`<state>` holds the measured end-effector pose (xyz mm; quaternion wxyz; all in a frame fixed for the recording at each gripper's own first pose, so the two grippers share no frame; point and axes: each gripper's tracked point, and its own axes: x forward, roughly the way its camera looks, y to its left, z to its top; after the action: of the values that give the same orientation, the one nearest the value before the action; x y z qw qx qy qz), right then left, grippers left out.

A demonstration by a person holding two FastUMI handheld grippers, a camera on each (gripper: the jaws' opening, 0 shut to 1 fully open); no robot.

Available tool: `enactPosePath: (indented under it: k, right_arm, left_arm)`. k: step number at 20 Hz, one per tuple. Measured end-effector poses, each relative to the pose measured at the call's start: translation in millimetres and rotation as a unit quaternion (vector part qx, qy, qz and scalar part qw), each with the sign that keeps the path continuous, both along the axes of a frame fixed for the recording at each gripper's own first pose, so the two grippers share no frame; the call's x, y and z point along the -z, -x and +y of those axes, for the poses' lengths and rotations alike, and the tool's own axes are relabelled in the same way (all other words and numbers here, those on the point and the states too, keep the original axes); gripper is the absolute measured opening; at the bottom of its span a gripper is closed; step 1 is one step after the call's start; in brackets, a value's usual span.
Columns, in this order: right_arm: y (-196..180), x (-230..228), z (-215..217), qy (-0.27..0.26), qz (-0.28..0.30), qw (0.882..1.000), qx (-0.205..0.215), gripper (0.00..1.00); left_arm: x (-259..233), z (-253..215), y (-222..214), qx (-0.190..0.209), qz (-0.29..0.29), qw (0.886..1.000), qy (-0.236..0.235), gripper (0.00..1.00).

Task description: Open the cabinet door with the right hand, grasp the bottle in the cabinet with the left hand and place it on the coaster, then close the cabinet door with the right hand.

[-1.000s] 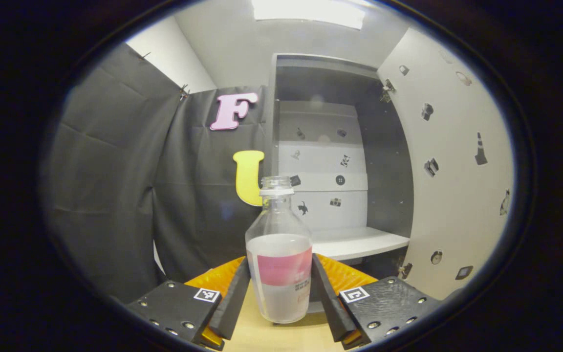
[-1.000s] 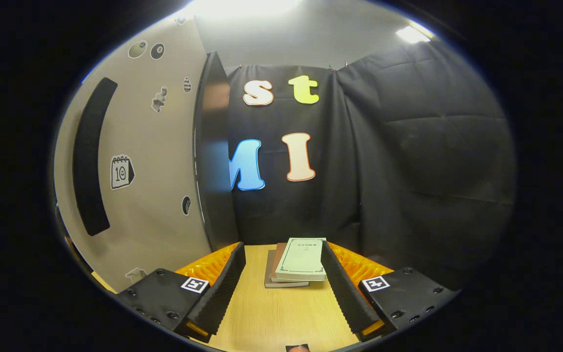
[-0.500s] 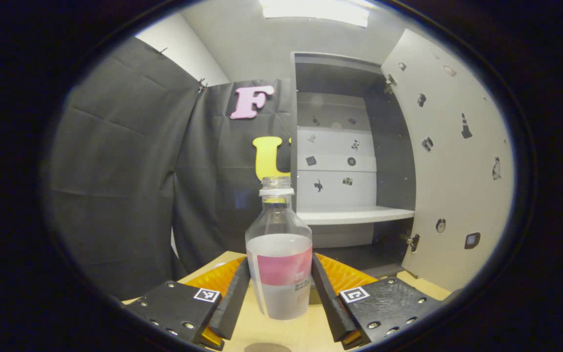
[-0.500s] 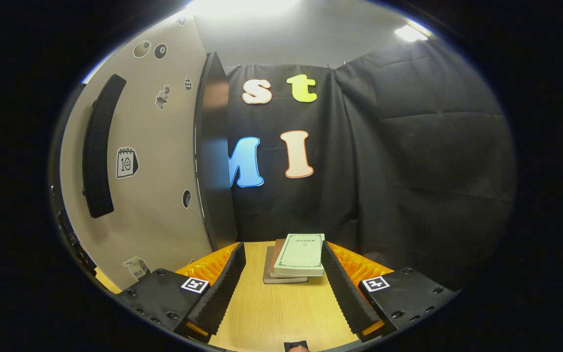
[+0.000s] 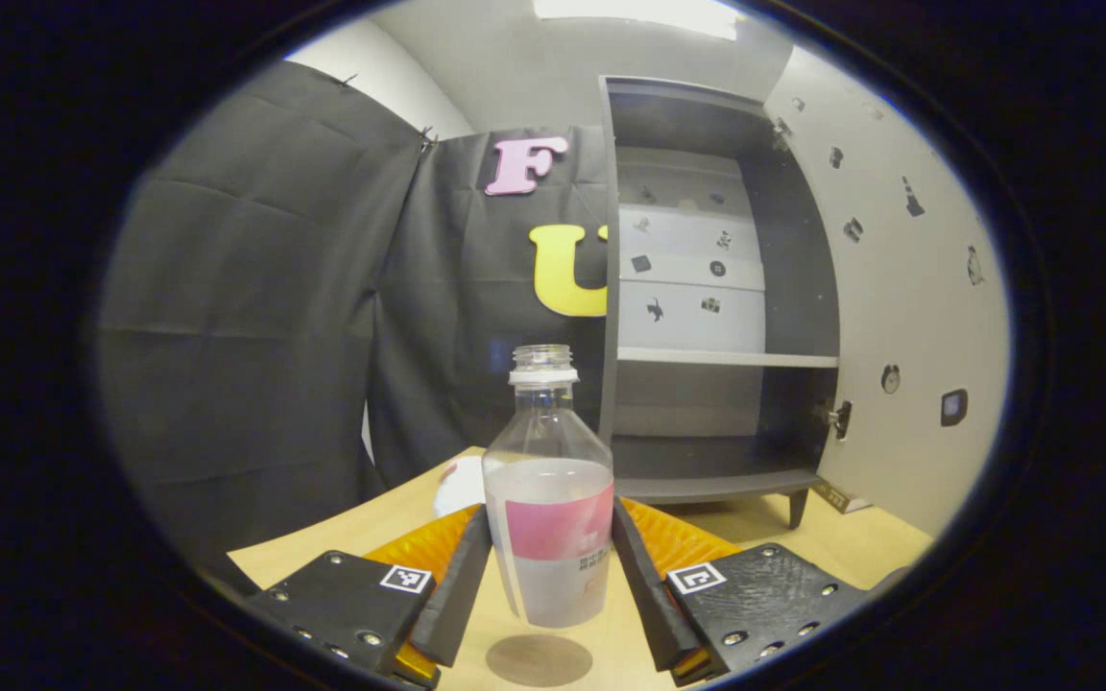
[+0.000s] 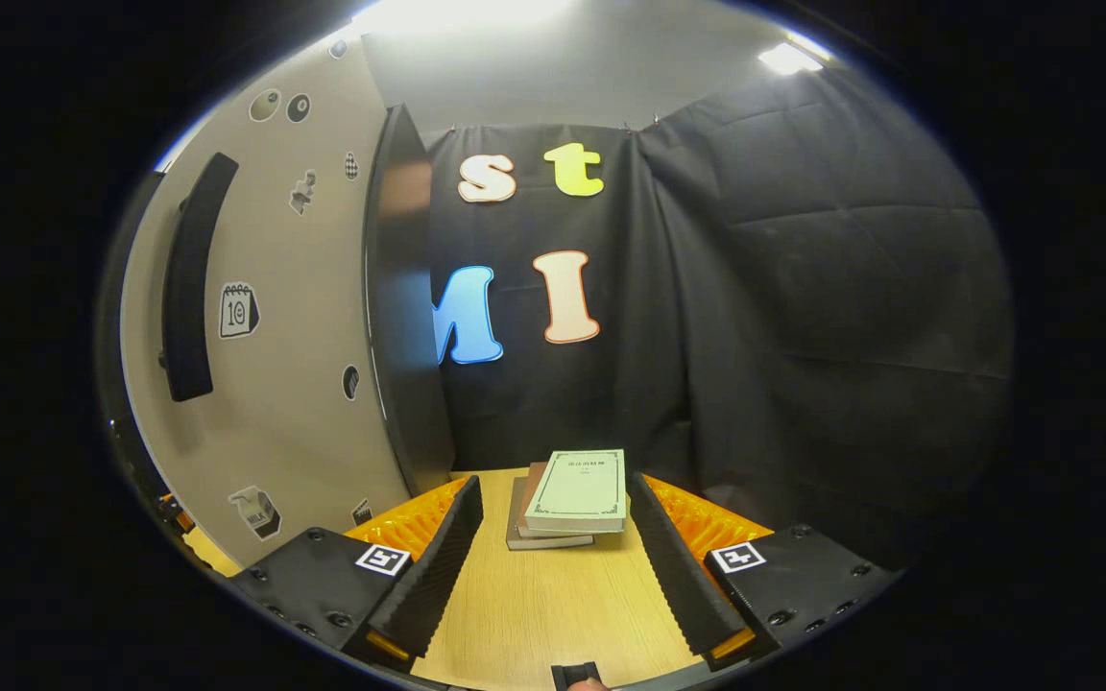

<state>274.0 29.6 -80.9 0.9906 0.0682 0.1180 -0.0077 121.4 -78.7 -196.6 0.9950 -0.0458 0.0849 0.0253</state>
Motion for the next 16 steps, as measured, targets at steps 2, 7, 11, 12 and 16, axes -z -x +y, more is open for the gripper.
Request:
enactPosePath:
  k: [2, 7, 11, 12, 16]
  right_arm:
    - [2.6, 1.1, -4.8, 0.002, 0.003, 1.0, 0.005, 0.98]
    - [8.7, 4.5, -6.0, 0.012, 0.011, 1.0, 0.01, 0.98]
    - [12.0, 6.6, -1.9, 0.031, 0.015, 0.999, 0.008, 0.98]
    - [12.8, 6.9, -1.6, 0.036, 0.016, 0.999, 0.008, 0.98]
    - [15.0, -0.3, -1.5, 0.052, 0.005, 0.999, 0.015, 0.98]
  left_arm:
    - [18.0, 1.1, 3.8, -0.005, 0.013, 1.0, 0.008, 0.72]
    - [58.0, 7.1, 11.2, -0.018, 0.043, 0.999, 0.025, 0.74]
    - [81.8, 10.9, 16.0, -0.024, 0.051, 0.998, 0.037, 0.72]
    - [86.2, 12.3, 17.1, -0.027, 0.052, 0.997, 0.04, 0.72]
    - [102.4, 12.2, 14.6, -0.028, 0.052, 0.997, 0.042, 0.74]
